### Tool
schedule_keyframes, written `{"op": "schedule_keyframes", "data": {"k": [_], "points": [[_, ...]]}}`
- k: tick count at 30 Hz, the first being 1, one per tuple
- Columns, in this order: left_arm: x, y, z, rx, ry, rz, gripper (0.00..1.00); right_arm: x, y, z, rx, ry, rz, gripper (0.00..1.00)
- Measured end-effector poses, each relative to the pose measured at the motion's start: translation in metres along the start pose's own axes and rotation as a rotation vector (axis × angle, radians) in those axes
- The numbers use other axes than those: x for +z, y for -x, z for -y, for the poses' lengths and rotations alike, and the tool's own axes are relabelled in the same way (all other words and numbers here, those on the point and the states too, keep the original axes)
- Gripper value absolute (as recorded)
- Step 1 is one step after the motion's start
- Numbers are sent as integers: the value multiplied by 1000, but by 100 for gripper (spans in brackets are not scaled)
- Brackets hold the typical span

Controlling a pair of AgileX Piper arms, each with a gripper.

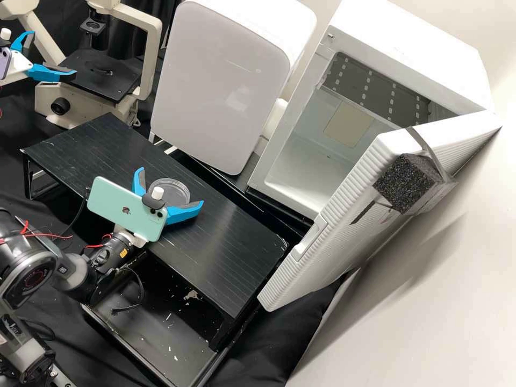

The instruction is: Place the petri dish in the incubator

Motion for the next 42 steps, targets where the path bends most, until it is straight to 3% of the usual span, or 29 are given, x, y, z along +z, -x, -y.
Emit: {"op": "schedule_keyframes", "data": {"k": [13, 14, 42], "points": [[0, 0, 0, 0, 0, 0, 100, 6, -3, 8, -34, 11, 23, 100], [0, 0, 0, 0, 0, 0, 100, 6, -3, 8, -34, 11, 23, 0], [0, 0, 0, 0, 0, 0, 100, 7, -3, 8, -33, 9, 25, 0]]}}
